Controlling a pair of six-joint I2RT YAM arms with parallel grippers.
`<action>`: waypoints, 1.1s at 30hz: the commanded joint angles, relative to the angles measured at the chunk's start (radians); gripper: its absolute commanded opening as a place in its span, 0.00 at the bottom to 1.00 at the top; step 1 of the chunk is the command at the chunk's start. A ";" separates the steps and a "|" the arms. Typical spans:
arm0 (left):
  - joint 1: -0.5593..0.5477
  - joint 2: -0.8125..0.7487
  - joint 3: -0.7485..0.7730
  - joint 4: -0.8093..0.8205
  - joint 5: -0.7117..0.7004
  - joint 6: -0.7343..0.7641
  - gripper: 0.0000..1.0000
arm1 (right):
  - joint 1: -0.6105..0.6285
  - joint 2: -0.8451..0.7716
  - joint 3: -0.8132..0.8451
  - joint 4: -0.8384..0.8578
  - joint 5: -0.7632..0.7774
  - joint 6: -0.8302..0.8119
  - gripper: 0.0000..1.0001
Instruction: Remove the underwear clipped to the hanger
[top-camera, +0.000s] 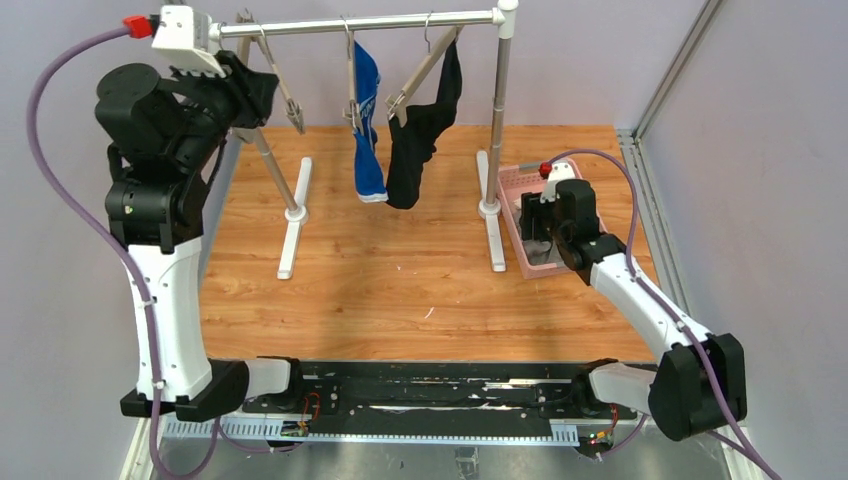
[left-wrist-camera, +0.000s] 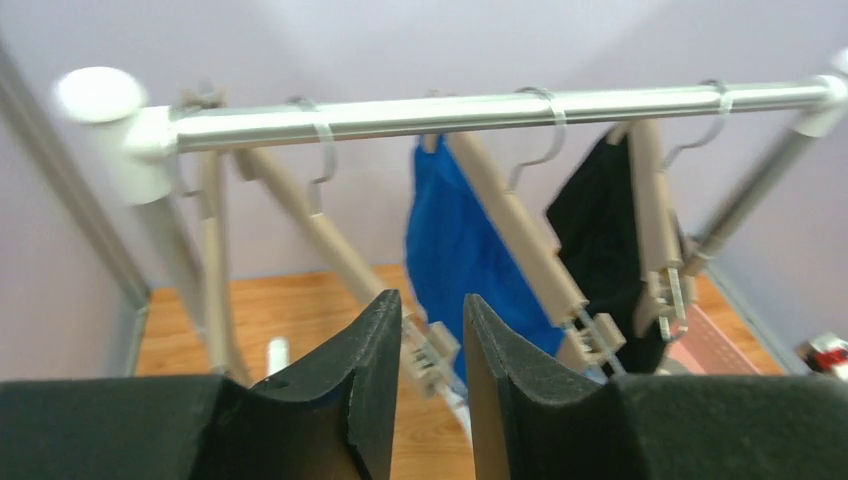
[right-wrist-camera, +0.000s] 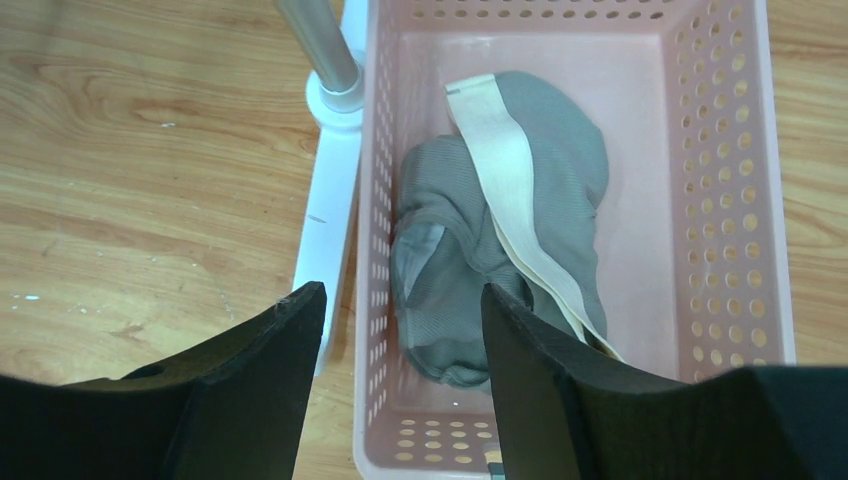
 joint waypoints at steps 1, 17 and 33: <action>-0.121 0.034 0.024 0.043 0.048 0.015 0.35 | 0.040 -0.050 -0.004 -0.028 0.008 -0.010 0.60; -0.296 0.090 -0.084 0.235 -0.031 0.024 0.38 | 0.183 -0.130 -0.058 -0.042 0.069 -0.026 0.60; -0.298 0.171 -0.113 0.233 -0.086 0.044 0.43 | 0.218 -0.128 -0.077 -0.026 0.078 -0.043 0.60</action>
